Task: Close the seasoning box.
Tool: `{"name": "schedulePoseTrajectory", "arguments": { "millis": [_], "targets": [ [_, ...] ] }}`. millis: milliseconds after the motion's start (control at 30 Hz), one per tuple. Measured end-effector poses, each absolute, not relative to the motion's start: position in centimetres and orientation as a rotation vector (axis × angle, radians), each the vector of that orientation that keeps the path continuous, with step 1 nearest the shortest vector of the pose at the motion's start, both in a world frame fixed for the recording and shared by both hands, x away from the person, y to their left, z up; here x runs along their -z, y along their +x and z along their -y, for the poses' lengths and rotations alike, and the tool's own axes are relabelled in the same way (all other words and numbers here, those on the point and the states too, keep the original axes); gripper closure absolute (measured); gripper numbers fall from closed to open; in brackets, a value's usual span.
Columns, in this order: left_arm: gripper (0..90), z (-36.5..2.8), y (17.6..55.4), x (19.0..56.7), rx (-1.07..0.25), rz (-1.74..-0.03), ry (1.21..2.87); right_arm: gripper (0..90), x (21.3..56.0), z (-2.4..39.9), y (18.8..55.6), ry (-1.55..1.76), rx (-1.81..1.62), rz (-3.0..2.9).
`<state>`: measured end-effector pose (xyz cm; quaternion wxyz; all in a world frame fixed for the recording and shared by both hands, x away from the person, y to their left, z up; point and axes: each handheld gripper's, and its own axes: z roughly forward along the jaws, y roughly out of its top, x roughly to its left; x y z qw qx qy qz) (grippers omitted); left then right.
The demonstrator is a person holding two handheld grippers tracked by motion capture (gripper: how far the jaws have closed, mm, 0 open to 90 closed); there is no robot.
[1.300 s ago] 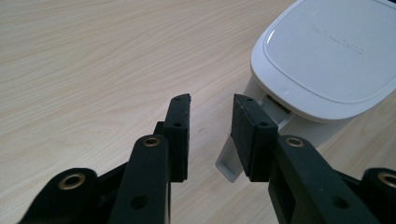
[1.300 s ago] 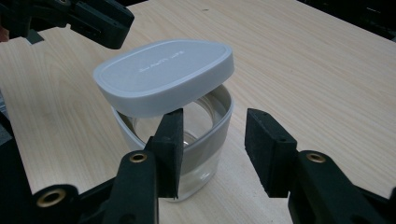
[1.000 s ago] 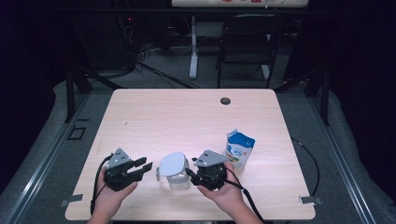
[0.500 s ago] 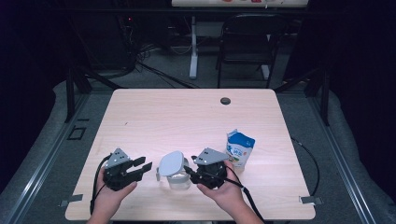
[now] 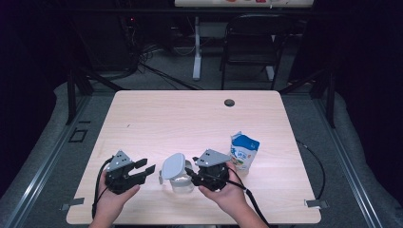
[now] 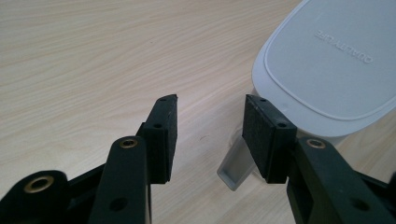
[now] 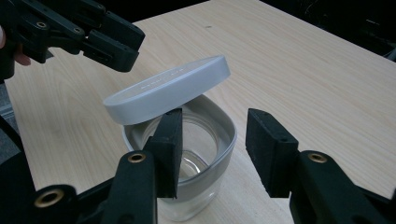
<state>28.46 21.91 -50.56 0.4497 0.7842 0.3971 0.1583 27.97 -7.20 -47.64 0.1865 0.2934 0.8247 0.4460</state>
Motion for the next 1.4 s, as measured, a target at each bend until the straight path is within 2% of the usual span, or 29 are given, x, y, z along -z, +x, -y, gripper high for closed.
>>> {"name": "schedulePoseTrajectory", "arguments": {
  "millis": [1400],
  "targets": [
    [60.8, -23.0, 28.6, 50.9, -0.407, -1.004, 1.938, 56.6, 46.0, 5.0, 28.1, 0.755, -1.284, -2.322]
  ]
}}
